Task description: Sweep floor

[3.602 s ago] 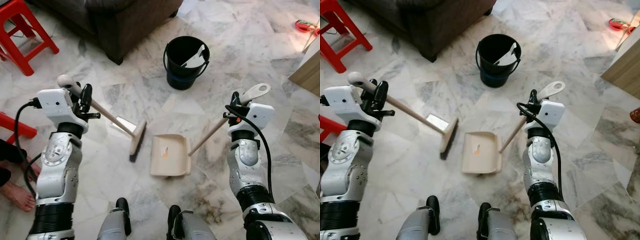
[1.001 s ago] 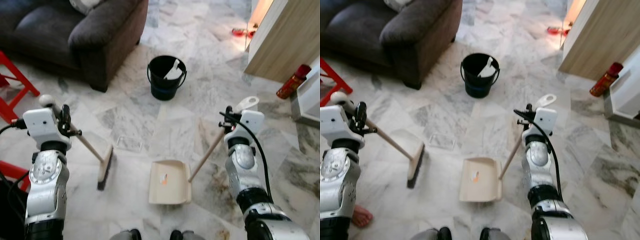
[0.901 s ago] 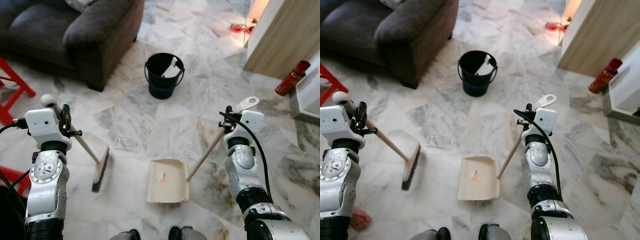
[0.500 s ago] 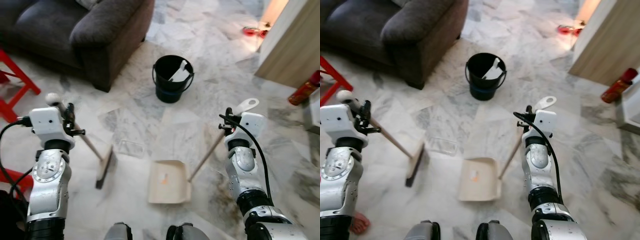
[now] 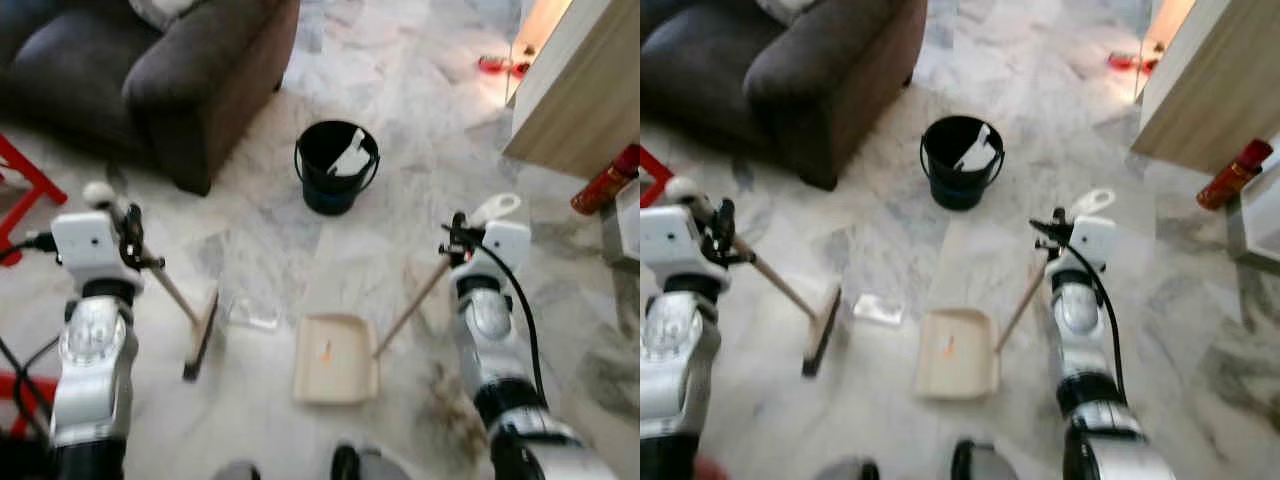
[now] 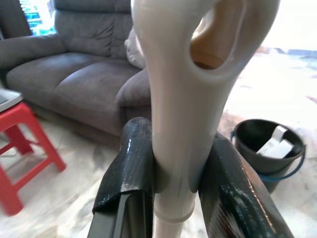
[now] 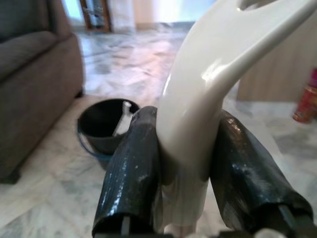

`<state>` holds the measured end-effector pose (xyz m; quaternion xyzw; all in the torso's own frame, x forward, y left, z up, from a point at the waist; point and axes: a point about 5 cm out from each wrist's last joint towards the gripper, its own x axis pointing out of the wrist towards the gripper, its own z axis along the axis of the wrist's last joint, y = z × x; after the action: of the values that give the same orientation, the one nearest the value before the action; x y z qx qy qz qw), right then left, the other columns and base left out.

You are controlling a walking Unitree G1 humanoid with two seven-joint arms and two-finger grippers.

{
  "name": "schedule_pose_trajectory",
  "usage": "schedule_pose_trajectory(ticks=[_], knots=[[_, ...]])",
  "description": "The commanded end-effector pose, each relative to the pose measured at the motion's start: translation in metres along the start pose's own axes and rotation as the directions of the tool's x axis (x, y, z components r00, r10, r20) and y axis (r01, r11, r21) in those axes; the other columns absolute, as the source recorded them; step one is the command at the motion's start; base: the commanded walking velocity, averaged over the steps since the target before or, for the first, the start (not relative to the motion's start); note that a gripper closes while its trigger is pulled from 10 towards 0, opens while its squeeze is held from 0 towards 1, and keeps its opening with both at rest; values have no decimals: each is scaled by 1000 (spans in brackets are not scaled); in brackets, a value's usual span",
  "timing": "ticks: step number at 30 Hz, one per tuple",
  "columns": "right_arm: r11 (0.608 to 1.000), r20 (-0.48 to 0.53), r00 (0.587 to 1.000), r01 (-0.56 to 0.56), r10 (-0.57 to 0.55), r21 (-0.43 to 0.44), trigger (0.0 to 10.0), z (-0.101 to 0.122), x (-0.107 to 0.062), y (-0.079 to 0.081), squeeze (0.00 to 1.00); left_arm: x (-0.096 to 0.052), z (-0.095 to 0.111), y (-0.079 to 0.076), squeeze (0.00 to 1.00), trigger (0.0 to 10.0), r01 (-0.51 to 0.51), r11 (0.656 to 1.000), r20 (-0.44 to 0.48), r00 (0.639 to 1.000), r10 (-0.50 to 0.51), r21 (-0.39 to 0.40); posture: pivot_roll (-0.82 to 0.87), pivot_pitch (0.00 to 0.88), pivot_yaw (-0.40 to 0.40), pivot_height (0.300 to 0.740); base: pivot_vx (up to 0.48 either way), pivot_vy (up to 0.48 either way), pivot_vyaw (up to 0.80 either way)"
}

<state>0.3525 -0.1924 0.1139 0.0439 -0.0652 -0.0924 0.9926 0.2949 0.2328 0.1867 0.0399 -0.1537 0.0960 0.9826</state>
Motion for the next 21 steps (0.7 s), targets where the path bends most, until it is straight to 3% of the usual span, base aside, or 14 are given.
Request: schedule_pose_trajectory(ticks=[1, 21], knots=[[1000, 41, 999, -1, 1, -5, 10000, 10, 5, 0, 0, 1, 16, 3, 0, 10000, -6, 1000, 81, 997, 6, -1, 110, 216, -84, 740, 285, 0, 0], [1000, 39, 999, -4, 5, -5, 10000, 8, 3, 1, 0, -1, 18, 10, 0, 10000, -12, 1000, 85, 996, 10, 20, 123, 223, -90, 740, 277, 0, -45]])
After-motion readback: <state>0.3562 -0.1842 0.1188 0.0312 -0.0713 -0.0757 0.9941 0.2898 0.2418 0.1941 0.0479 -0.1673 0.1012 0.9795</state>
